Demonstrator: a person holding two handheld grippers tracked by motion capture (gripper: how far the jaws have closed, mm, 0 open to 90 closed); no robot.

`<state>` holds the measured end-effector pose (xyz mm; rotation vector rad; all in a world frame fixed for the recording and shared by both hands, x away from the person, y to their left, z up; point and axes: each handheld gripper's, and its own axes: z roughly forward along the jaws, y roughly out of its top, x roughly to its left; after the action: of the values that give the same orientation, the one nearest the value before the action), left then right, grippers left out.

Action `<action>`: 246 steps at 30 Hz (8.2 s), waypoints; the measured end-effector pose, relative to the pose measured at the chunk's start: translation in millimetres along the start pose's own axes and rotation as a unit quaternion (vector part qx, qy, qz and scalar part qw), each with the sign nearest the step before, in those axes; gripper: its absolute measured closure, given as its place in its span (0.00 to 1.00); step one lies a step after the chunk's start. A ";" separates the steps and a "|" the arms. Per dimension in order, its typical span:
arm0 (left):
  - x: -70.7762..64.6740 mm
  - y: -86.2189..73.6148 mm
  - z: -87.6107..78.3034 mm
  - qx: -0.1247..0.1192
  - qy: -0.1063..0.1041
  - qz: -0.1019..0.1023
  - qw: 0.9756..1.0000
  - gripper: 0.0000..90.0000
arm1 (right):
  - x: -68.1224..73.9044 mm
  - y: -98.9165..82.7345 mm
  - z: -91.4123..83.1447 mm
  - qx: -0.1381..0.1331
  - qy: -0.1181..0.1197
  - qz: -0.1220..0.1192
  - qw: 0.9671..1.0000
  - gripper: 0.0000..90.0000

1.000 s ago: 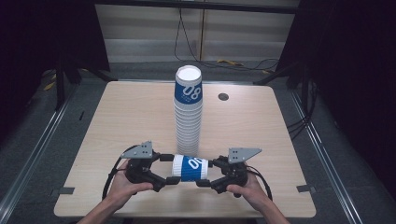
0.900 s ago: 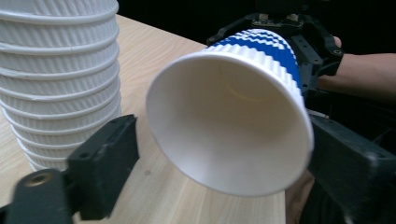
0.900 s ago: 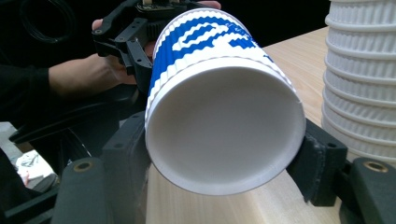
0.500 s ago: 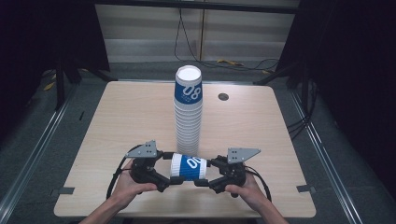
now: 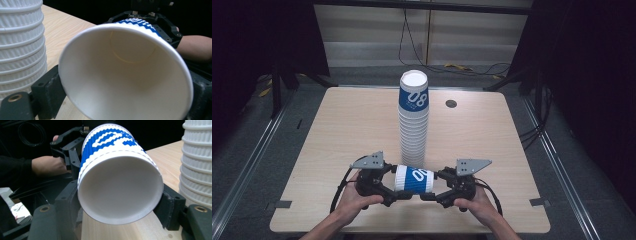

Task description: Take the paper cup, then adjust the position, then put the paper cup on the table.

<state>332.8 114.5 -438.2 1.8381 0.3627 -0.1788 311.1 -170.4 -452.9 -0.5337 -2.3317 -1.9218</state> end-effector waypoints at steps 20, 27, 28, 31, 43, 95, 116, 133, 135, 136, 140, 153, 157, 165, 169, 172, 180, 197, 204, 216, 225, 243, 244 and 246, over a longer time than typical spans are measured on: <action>3.0 2.2 -8.1 -0.023 -0.031 0.002 0.999 0.19 | -1.9 -1.9 2.5 0.017 0.020 0.005 1.000 0.33; 2.5 2.5 -7.4 -0.026 -0.033 0.008 0.999 0.21 | -3.8 -2.8 4.4 0.039 0.021 0.030 0.999 0.30; 2.5 2.5 -7.4 -0.026 -0.033 0.008 0.999 0.21 | -3.8 -2.8 4.4 0.039 0.021 0.030 0.999 0.30; 2.4 2.7 -9.0 -0.026 -0.029 0.007 0.999 0.21 | -3.4 -2.0 7.0 0.053 0.011 0.028 0.998 0.25; 11.0 3.4 -31.5 -0.034 0.010 -0.011 0.999 0.20 | -4.4 0.9 4.6 0.083 -0.076 0.000 0.994 0.18; 59.5 3.7 -107.0 0.169 0.278 -0.072 0.943 0.19 | -26.9 6.8 -37.4 0.094 -0.253 0.049 0.962 0.15; 97.3 19.7 -111.3 0.260 0.300 -0.089 0.914 0.19 | -28.0 3.0 -35.2 0.104 -0.234 0.061 0.965 0.15; 115.9 30.4 -91.9 0.351 0.314 -0.072 0.879 0.18 | -27.8 -1.9 -26.3 0.131 -0.217 0.069 0.965 0.15; 118.4 30.6 -90.8 0.348 0.314 -0.069 0.880 0.18 | -27.0 -1.9 -25.8 0.131 -0.216 0.068 0.965 0.15; 120.0 30.6 -90.2 0.351 0.317 -0.067 0.878 0.18 | -27.4 -2.2 -25.6 0.133 -0.216 0.069 0.965 0.15; 126.7 32.5 -88.5 0.358 0.320 -0.082 0.874 0.17 | -28.3 -3.6 -24.6 0.135 -0.214 0.070 0.965 0.15; 135.4 38.4 -64.1 0.384 0.331 -0.054 0.860 0.16 | -27.1 -5.9 -21.0 0.147 -0.213 0.068 0.964 0.15; 135.2 36.6 -62.3 0.385 0.331 -0.045 0.860 0.15 | -26.9 -6.0 -20.9 0.148 -0.211 0.067 0.964 0.15; 137.9 27.4 -64.7 0.358 0.334 -0.030 0.871 0.14 | -25.6 -5.4 -21.1 0.148 -0.215 0.065 0.963 0.16; 137.5 22.4 -67.1 0.347 0.338 -0.040 0.874 0.14 | -26.3 -5.7 -21.3 0.149 -0.216 0.066 0.963 0.16; 140.4 16.2 -71.1 0.321 0.330 -0.056 0.886 0.15 | -25.6 -5.9 -21.1 0.149 -0.217 0.064 0.963 0.16; 140.8 7.0 -76.3 0.278 0.330 -0.066 0.900 0.16 | -25.5 -6.2 -20.4 0.151 -0.217 0.063 0.962 0.16; 134.3 -8.0 -85.1 0.252 0.346 -0.071 0.901 0.18 | -24.9 -6.0 -21.3 0.149 -0.220 0.058 0.962 0.16; 136.3 -13.2 -90.6 0.250 0.341 -0.077 0.903 0.18 | -23.5 -4.5 -21.3 0.141 -0.219 0.058 0.964 0.16; 124.5 -9.4 -97.0 0.243 0.328 -0.069 0.910 0.18 | -24.1 -4.0 -21.7 0.138 -0.224 0.059 0.963 0.16; 123.8 -10.8 -97.2 0.242 0.334 -0.066 0.908 0.18 | -23.6 -4.2 -24.9 0.137 -0.226 0.060 0.963 0.16; 116.8 -8.6 -106.5 0.253 0.351 -0.071 0.899 0.18 | -23.3 -4.0 -27.0 0.134 -0.227 0.061 0.963 0.16; 116.8 -8.6 -106.5 0.253 0.351 -0.071 0.899 0.18 | -23.3 -4.0 -27.0 0.134 -0.227 0.061 0.963 0.16; 114.9 -7.9 -108.9 0.252 0.352 -0.071 0.899 0.18 | -23.2 -4.0 -27.5 0.133 -0.228 0.062 0.963 0.16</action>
<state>431.4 238.3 -448.3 2.3544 1.0333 0.3438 327.1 -202.6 -457.1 -1.1624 -2.6824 -1.5168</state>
